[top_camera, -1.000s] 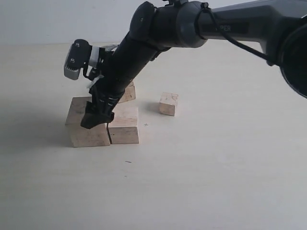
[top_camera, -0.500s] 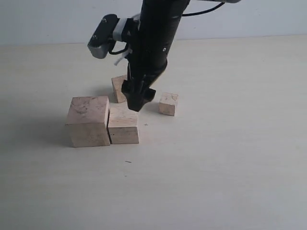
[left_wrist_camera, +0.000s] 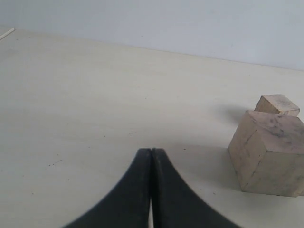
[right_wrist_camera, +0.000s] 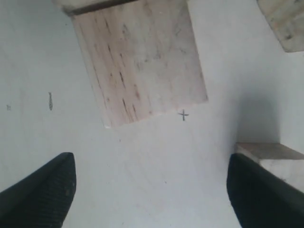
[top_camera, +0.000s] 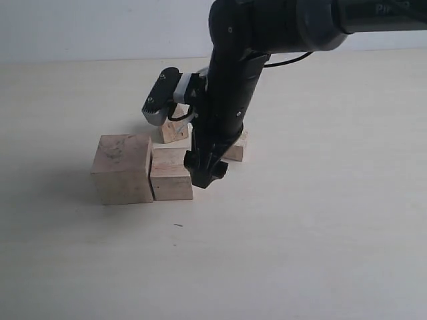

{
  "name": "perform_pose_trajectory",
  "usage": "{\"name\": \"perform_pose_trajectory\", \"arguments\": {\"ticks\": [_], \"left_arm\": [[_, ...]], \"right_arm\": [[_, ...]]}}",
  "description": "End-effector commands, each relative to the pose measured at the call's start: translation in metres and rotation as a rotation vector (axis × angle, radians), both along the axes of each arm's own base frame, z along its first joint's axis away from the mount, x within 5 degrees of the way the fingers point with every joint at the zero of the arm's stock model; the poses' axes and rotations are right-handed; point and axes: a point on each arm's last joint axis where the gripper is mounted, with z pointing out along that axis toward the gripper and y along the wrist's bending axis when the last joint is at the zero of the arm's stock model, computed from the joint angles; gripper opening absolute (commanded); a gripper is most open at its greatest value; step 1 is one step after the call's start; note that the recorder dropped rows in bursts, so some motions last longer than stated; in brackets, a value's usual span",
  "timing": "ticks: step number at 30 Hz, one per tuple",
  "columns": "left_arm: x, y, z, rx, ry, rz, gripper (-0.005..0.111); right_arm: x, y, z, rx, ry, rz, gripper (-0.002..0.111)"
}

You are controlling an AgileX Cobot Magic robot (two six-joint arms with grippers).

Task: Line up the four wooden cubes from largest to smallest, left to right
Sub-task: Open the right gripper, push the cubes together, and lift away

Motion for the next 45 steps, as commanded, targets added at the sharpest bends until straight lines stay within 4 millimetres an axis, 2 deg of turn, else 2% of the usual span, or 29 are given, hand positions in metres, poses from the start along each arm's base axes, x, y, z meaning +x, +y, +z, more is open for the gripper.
{"name": "perform_pose_trajectory", "arguments": {"ticks": [1, 12, 17, 20, 27, 38, 45], "left_arm": [[0.0, 0.0, 0.001, 0.005, -0.014, -0.006, 0.0], [0.0, 0.0, 0.001, 0.005, -0.014, -0.006, 0.0], [0.0, 0.0, 0.001, 0.005, -0.014, -0.006, 0.0], [0.0, 0.0, 0.001, 0.005, -0.014, -0.006, 0.0], [0.0, 0.0, 0.001, 0.005, -0.014, -0.006, 0.0], [0.0, 0.0, 0.001, 0.005, -0.014, -0.006, 0.0], [0.0, 0.0, 0.001, 0.005, -0.014, -0.006, 0.0]], "right_arm": [[0.0, 0.001, -0.003, 0.062, 0.004, -0.045, 0.081], [0.001, 0.007, -0.035, 0.04, 0.069, -0.069, 0.081], [0.001, 0.008, -0.034, 0.059, 0.068, -0.072, 0.08], [0.001, 0.01, -0.033, 0.079, 0.073, -0.064, 0.077], [-0.001, 0.012, -0.033, 0.096, 0.082, -0.043, 0.058], [-0.002, 0.014, -0.032, 0.12, 0.102, -0.063, 0.057], [0.002, 0.016, -0.031, 0.148, 0.058, -0.064, 0.06]]}}
